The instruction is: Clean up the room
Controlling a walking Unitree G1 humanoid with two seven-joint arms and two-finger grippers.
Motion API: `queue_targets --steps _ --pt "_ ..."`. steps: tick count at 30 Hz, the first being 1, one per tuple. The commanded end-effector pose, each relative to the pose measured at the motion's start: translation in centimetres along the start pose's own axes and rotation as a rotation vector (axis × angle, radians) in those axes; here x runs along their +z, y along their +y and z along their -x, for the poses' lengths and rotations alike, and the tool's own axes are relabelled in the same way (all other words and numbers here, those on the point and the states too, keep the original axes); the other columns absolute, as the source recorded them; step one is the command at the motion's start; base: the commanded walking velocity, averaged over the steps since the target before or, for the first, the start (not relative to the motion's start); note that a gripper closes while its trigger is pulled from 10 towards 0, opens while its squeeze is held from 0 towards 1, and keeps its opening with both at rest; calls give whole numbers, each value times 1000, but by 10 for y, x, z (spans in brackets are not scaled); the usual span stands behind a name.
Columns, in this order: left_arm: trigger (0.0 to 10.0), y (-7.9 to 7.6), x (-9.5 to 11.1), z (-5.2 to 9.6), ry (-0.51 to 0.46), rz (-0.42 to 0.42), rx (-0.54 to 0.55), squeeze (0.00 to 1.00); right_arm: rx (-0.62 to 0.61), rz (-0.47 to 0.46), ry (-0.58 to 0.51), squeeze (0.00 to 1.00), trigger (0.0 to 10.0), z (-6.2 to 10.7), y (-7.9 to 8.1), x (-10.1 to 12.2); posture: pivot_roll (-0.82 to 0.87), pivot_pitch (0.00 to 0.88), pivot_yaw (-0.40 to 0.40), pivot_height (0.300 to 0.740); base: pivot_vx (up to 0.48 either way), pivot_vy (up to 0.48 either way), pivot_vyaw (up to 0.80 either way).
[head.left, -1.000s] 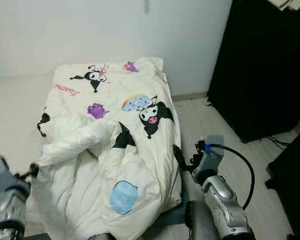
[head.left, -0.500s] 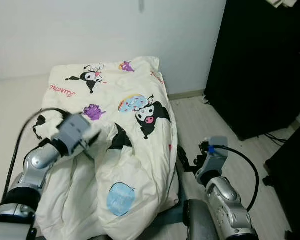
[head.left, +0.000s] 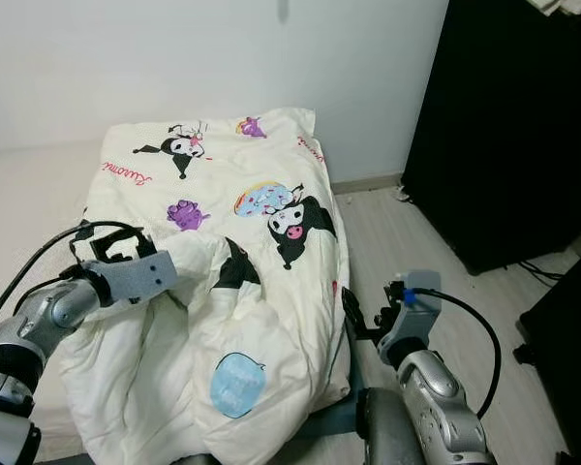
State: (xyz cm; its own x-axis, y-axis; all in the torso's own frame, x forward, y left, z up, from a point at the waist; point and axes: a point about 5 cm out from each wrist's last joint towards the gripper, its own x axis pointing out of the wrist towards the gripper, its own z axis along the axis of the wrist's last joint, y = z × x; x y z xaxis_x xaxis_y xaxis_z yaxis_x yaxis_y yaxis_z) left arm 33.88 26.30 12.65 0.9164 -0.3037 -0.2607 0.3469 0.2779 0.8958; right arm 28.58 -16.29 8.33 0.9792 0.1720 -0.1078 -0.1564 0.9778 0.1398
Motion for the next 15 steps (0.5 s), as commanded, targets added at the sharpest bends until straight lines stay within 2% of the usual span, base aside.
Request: queue_targets --steps 1,6,15 --pt "10000 -15 -9 7 29 -4 -113 0 1 -9 15 0 10000 3 1 -3 -64 171 95 582 0 0 0" --pt "10000 -15 -14 10 44 -16 -124 0 -1 -9 16 0 10000 4 1 -3 -64 173 94 582 0 0 0" --pt "10000 -3 -27 12 149 -152 -39 0 2 -19 22 0 10000 6 4 -6 -63 198 94 582 0 0 0"
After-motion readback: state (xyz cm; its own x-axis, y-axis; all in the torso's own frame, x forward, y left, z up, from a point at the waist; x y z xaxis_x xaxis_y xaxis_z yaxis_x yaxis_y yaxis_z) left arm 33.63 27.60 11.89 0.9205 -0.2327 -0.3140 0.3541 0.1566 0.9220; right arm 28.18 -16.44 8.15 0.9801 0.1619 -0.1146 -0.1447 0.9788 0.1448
